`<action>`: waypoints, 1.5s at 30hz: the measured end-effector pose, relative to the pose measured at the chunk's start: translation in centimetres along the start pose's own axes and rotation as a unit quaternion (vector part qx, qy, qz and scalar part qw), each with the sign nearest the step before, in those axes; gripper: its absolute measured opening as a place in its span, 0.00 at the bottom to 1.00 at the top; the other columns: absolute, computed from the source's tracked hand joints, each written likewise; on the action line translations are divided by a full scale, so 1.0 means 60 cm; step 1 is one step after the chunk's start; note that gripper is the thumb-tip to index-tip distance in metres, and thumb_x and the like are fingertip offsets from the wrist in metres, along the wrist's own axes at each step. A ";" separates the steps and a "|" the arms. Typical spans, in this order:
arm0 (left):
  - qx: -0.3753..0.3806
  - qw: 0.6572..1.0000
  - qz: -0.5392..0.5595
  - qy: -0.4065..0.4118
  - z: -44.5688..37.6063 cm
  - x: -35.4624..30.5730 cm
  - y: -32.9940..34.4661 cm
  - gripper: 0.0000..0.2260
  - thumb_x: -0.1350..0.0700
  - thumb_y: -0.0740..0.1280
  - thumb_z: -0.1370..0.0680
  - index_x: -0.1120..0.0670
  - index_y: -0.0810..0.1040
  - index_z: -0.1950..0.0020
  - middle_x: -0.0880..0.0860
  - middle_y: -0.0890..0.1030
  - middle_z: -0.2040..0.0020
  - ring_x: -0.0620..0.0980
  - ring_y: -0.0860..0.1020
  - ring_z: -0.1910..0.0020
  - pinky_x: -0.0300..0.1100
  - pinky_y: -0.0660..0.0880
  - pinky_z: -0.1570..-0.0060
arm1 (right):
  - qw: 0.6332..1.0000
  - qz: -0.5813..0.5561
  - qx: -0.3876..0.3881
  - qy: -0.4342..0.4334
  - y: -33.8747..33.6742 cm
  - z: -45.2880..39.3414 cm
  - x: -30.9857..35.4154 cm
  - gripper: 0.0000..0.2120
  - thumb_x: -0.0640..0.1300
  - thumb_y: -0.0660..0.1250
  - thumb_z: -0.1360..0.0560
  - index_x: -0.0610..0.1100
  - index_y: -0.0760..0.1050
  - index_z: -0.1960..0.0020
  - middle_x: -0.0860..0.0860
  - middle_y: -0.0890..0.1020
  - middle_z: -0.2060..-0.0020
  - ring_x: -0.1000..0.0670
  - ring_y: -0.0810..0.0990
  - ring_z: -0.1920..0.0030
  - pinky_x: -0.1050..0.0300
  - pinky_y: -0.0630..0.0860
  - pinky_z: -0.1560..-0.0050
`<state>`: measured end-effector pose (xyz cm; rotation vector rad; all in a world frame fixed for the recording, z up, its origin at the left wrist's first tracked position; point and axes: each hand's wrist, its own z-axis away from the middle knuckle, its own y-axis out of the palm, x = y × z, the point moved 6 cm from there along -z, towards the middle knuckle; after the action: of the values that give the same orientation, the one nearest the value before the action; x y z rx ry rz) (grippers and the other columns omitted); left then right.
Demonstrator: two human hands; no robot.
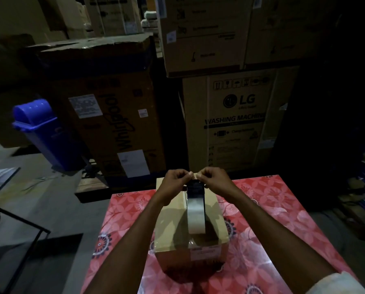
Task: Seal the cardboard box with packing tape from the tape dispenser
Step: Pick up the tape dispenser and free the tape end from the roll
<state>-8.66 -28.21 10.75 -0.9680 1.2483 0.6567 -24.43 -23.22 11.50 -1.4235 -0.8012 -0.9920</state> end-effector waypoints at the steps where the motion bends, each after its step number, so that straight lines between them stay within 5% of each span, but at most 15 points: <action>1: -0.006 1.000 0.005 -0.003 0.000 0.001 0.000 0.11 0.55 0.64 0.17 0.61 0.82 0.45 0.59 0.85 0.49 0.53 0.84 0.50 0.50 0.80 0.50 | 1.000 -0.009 -0.011 0.010 -0.002 -0.001 -0.003 0.07 0.46 0.65 0.17 0.46 0.82 0.47 0.49 0.84 0.53 0.48 0.83 0.50 0.51 0.81 0.50; 6: -0.052 0.997 0.037 -0.030 -0.003 0.018 -0.009 0.12 0.54 0.65 0.17 0.62 0.81 0.46 0.60 0.84 0.49 0.56 0.83 0.47 0.54 0.81 0.47 | 0.993 -0.040 -0.100 0.038 0.006 0.036 -0.029 0.20 0.58 0.63 0.18 0.51 0.72 0.30 0.51 0.79 0.39 0.49 0.79 0.41 0.54 0.78 0.50; 8: -0.062 0.995 0.067 -0.039 -0.002 0.025 -0.012 0.12 0.55 0.64 0.16 0.63 0.81 0.46 0.61 0.84 0.48 0.56 0.83 0.47 0.50 0.82 0.50 | 0.996 -0.059 -0.045 0.048 0.037 0.062 -0.059 0.37 0.68 0.68 0.26 0.55 0.62 0.24 0.47 0.73 0.30 0.46 0.75 0.33 0.51 0.77 0.43; 10: -0.070 0.992 0.097 -0.050 0.000 0.031 -0.013 0.12 0.55 0.64 0.16 0.62 0.81 0.46 0.62 0.84 0.46 0.55 0.83 0.47 0.45 0.81 0.53 | 0.994 -0.075 0.040 0.065 0.066 0.080 -0.085 0.50 0.68 0.75 0.33 0.58 0.53 0.20 0.44 0.65 0.22 0.43 0.68 0.25 0.46 0.72 0.33; 13: -0.081 0.986 0.127 -0.071 0.004 0.041 -0.010 0.11 0.54 0.64 0.16 0.60 0.82 0.46 0.60 0.84 0.47 0.54 0.83 0.46 0.44 0.79 0.54 | 0.981 -0.118 0.128 0.079 0.083 0.087 -0.094 0.56 0.55 0.80 0.31 0.56 0.45 0.18 0.42 0.61 0.20 0.45 0.67 0.27 0.53 0.71 0.36; 16: -0.091 0.982 0.145 -0.079 0.006 0.045 -0.009 0.12 0.54 0.64 0.17 0.61 0.82 0.46 0.57 0.84 0.49 0.51 0.82 0.49 0.42 0.77 0.56 | 0.976 -0.105 0.176 0.072 0.086 0.080 -0.098 0.61 0.57 0.84 0.37 0.60 0.45 0.18 0.44 0.69 0.24 0.45 0.71 0.28 0.43 0.72 0.30; 19: -0.098 0.979 0.156 -0.081 0.007 0.051 -0.014 0.12 0.53 0.64 0.16 0.61 0.82 0.46 0.58 0.84 0.48 0.53 0.82 0.47 0.45 0.78 0.53 | 0.977 -0.084 0.185 0.067 0.088 0.078 -0.108 0.63 0.55 0.86 0.40 0.63 0.46 0.19 0.45 0.73 0.28 0.43 0.74 0.29 0.36 0.72 0.29; 26: -0.090 0.982 0.150 -0.075 0.011 0.042 -0.013 0.12 0.53 0.65 0.17 0.62 0.81 0.46 0.62 0.83 0.44 0.55 0.82 0.46 0.47 0.79 0.53 | 0.982 -0.099 0.151 0.057 0.080 0.086 -0.112 0.63 0.55 0.87 0.42 0.60 0.51 0.19 0.48 0.76 0.31 0.48 0.76 0.32 0.42 0.77 0.34; 35: -0.104 0.983 0.133 -0.065 0.046 0.007 0.059 0.09 0.54 0.65 0.17 0.59 0.80 0.51 0.57 0.81 0.53 0.49 0.80 0.55 0.38 0.79 0.63 | 0.976 -0.102 0.183 0.051 0.015 0.146 -0.130 0.54 0.49 0.85 0.36 0.55 0.57 0.19 0.50 0.73 0.29 0.51 0.74 0.31 0.48 0.79 0.35; 39: -0.112 0.983 0.136 -0.057 0.064 0.003 0.128 0.09 0.56 0.65 0.17 0.58 0.79 0.54 0.57 0.81 0.55 0.51 0.80 0.54 0.42 0.79 0.59 | 0.979 -0.099 0.168 0.056 -0.035 0.186 -0.161 0.56 0.53 0.86 0.38 0.57 0.58 0.20 0.52 0.73 0.28 0.49 0.75 0.30 0.45 0.78 0.34; 43: -0.117 0.982 0.145 -0.037 0.082 0.011 0.205 0.10 0.52 0.63 0.16 0.53 0.80 0.53 0.51 0.85 0.55 0.47 0.83 0.54 0.45 0.80 0.53 | 0.987 -0.085 0.129 0.053 -0.088 0.239 -0.197 0.45 0.44 0.84 0.34 0.59 0.62 0.26 0.60 0.76 0.35 0.68 0.78 0.41 0.67 0.80 0.51; 45: -0.135 0.981 0.139 -0.026 0.093 0.021 0.234 0.09 0.49 0.63 0.16 0.51 0.81 0.50 0.54 0.86 0.50 0.51 0.84 0.50 0.48 0.80 0.48 | 0.993 -0.053 0.089 0.053 -0.118 0.266 -0.224 0.44 0.46 0.85 0.35 0.63 0.63 0.29 0.62 0.77 0.37 0.64 0.80 0.41 0.67 0.80 0.54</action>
<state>-17.69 -16.85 6.30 -0.9972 1.2805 1.0867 -34.40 -5.72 2.58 -1.1769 -0.8719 -1.0406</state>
